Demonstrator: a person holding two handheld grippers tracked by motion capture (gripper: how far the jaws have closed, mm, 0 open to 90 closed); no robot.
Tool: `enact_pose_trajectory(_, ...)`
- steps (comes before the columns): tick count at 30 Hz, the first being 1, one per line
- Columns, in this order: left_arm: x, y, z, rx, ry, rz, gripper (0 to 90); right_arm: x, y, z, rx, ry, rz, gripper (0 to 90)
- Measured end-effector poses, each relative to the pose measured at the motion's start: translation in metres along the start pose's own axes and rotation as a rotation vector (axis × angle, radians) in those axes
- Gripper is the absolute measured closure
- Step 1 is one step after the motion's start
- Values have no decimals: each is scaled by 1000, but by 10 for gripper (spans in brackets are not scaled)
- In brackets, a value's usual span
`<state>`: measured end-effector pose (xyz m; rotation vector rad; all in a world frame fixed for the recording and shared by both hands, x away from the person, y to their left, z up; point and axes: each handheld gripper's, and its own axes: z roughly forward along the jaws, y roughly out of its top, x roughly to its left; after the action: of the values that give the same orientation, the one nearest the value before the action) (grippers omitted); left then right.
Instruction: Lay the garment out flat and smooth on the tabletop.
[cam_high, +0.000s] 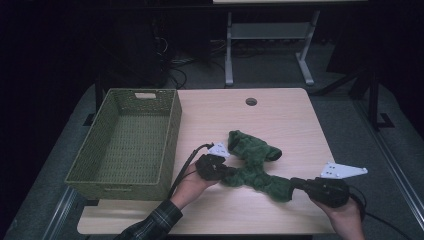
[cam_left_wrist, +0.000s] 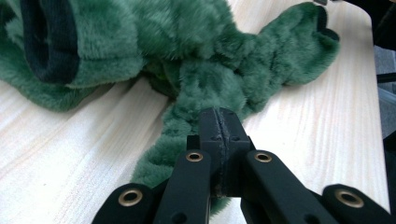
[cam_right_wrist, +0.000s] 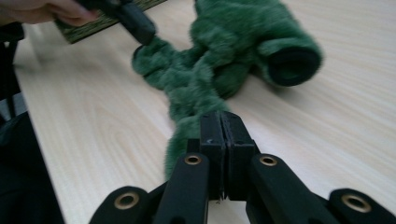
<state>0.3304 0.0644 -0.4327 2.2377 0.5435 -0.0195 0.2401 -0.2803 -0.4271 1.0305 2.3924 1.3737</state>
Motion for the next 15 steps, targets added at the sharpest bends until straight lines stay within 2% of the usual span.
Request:
enact_pose_trajectory(4,3,-5,9,33,12,-9,896,6,-3,11,46,24,-8,897)
enact_pose_trajectory(6,6,-8,11,52,25,-9,896,8,-5,16,78,20,-13,897)
enact_pose_trajectory(9,12,-11,12,82,42,-4,896,6,-10,27,136,-5,-17,897)
enact_pose_trajectory(11,14,-14,14,80,39,-27,896,3,-13,32,175,-19,-14,896)
enact_pose_trajectory(15,14,-16,19,108,40,-23,896,-1,-17,39,229,-45,-14,896)
